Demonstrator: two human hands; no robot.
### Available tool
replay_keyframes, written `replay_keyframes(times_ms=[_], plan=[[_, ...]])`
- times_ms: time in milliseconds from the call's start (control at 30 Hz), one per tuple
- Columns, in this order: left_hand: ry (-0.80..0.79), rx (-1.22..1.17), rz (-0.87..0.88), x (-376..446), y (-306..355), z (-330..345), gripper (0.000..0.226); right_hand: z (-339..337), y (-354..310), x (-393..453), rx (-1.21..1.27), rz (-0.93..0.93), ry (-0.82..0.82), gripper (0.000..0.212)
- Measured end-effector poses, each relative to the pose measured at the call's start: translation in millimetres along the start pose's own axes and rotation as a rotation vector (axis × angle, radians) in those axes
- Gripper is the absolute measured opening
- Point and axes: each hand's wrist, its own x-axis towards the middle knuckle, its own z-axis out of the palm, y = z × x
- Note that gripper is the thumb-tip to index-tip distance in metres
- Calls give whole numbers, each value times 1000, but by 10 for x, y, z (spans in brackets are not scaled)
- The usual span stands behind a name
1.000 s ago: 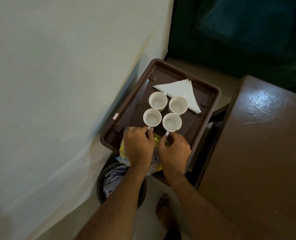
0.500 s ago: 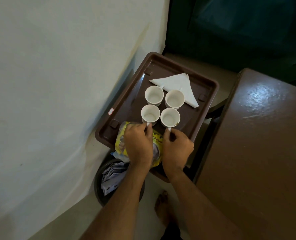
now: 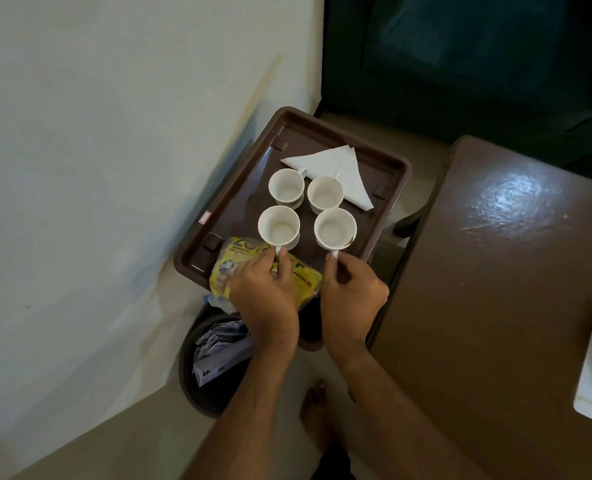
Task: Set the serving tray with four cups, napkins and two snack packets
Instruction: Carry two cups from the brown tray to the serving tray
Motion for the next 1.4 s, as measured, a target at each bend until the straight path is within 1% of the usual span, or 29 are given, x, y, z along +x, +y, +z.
replay_keyframes(times_ms=[167,367,500,567,800,867,1067,1233,1400], plan=[[4,-22,23,-265,228,-26,29,-309,28,27,63,-36,10,17],[38,-29,47,-719,596,76,28,-836,276,113,49,-22,22,20],[6,-59,55,-1138,919,219,34,-1286,568,192,14,3,16,28],[-19,-66,64,-1363,1088,309,36,-1525,714,234,10,16,37,27],[-107,-86,115,-2237,1630,668,14,-2370,1338,387,-25,72,146,18],[-126,-79,114,-2385,1699,743,12,-2510,1442,407,-35,84,169,15],[-187,-90,198,-3011,2059,1097,9,-3168,1873,512,-64,103,260,7],[-210,-108,260,-3468,2312,1361,9,-3661,2209,611,-71,131,296,8],[-271,-142,296,-3927,2551,1614,9,-4126,2517,679,-77,158,340,9]])
